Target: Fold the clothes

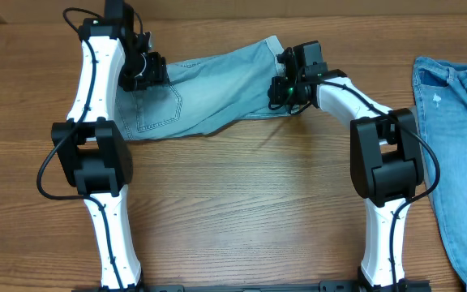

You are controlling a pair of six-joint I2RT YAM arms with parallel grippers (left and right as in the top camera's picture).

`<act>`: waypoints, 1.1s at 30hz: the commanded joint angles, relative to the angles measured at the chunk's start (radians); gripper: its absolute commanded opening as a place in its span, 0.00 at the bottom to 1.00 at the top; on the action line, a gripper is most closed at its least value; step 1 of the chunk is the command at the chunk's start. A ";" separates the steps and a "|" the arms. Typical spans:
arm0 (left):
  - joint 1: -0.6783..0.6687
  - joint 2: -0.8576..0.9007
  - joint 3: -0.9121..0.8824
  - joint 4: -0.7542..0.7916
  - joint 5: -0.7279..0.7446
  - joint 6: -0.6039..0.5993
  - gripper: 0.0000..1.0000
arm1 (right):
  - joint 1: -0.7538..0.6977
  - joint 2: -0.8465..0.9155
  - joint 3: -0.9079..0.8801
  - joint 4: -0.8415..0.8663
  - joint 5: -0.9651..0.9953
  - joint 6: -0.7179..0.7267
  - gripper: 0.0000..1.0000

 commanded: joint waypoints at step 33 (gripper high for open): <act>-0.052 0.114 0.187 0.245 -0.289 -0.039 0.60 | 0.001 0.023 -0.026 -0.216 0.227 -0.007 0.04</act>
